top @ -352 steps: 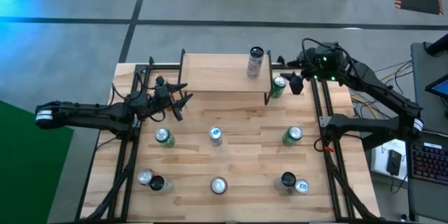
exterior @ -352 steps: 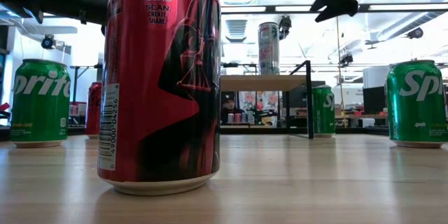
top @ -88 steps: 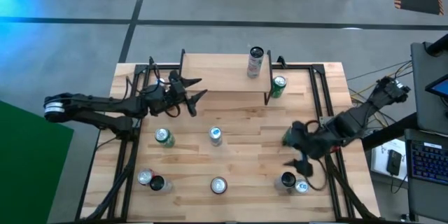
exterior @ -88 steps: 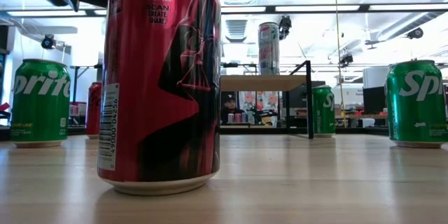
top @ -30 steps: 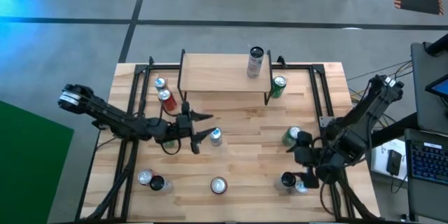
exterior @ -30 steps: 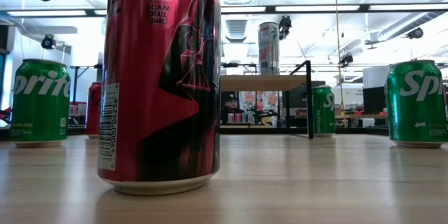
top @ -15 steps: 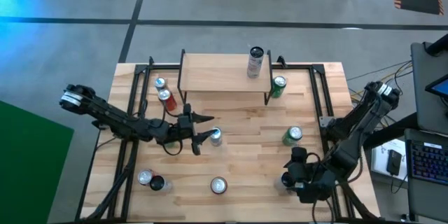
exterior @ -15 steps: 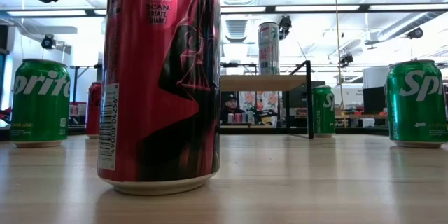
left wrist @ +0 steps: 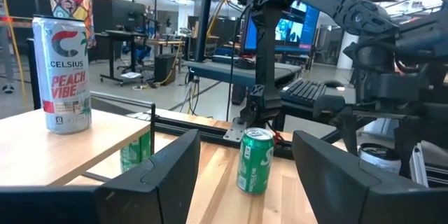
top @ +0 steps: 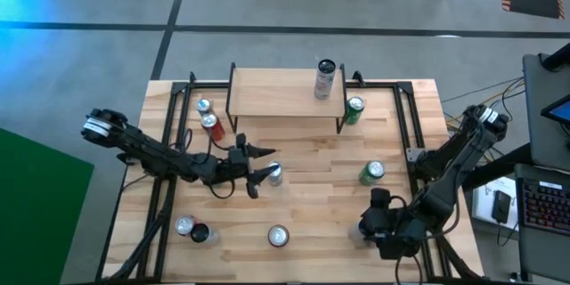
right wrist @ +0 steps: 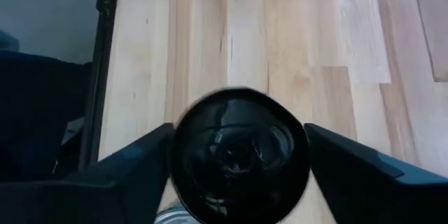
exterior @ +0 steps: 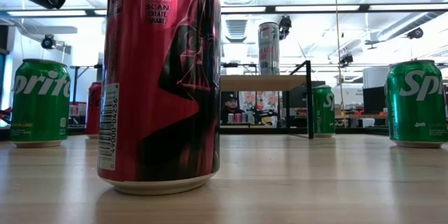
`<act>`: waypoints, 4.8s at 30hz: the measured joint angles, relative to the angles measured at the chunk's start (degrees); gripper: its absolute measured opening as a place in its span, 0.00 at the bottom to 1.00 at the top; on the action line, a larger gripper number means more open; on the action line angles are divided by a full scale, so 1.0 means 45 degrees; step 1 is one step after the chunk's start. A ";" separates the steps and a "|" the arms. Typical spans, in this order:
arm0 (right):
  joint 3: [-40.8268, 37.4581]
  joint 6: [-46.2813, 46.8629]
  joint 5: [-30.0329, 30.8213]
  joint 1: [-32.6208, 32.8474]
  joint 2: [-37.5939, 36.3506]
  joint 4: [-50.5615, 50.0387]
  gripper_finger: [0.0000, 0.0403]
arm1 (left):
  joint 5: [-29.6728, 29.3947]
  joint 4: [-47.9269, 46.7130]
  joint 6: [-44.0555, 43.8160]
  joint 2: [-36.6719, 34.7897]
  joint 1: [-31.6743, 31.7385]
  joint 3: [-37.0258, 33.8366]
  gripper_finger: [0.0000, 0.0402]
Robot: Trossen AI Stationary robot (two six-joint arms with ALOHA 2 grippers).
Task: Place canned beverage on shelf
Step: Put the right white pink soda can on the shelf aligned with the other white pink soda can
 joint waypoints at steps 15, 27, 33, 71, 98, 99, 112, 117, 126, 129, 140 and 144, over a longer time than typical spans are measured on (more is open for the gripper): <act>0.0645 -0.0273 0.1910 -0.1361 -0.1298 -0.0776 0.61 | 0.0017 0.0533 0.0481 0.0548 0.0103 0.0000 0.54; 0.3275 -0.3717 0.2413 -0.5452 -0.1376 -0.1766 0.61 | 0.0104 0.0581 0.1061 0.2572 0.0643 0.1932 0.56; 0.3526 -0.4656 0.2145 -0.7060 -0.1344 -0.1566 0.61 | 0.0074 -0.3399 0.0472 0.3205 0.0685 0.4476 0.67; 0.3468 -0.5538 0.0260 -0.8369 -0.0873 0.0488 0.62 | 0.1829 -0.5783 0.1895 0.4949 0.1806 0.7530 0.77; 0.3701 -0.5046 0.0615 -0.8378 -0.1326 -0.0210 0.62 | 0.6197 -0.6015 0.2034 0.4934 0.3472 0.8300 0.57; 0.3701 -0.5058 0.0615 -0.8378 -0.1339 -0.0226 0.62 | 0.6197 -0.6006 0.2043 0.4934 0.3477 0.8310 0.57; 0.3718 -0.5097 0.0564 -0.8369 -0.1417 -0.0268 0.62 | 0.6216 -0.5922 0.2141 0.4944 0.3507 0.8310 0.59; 0.3721 -0.5071 0.0561 -0.8369 -0.1426 -0.0270 0.62 | 0.6221 -0.5927 0.2204 0.4944 0.3507 0.8311 0.59; 0.3721 -0.5423 0.0715 -0.8369 -0.1436 -0.0139 0.64 | 0.6187 -0.5916 0.2413 0.4944 0.3541 0.8310 0.59; 0.3721 -0.5633 0.1069 -0.8346 -0.1475 -0.0119 0.69 | 0.6193 -0.5868 0.2494 0.4944 0.3575 0.8310 0.59; 0.3197 -0.4350 0.4016 -0.6940 -0.2571 -0.1875 0.75 | 0.5804 -0.5949 0.2172 0.4993 0.4147 0.7744 0.58; 0.1713 -0.2312 0.6120 -0.5604 -0.3081 -0.2636 0.72 | 0.5748 -0.5641 0.1975 0.4992 0.4351 0.7523 0.58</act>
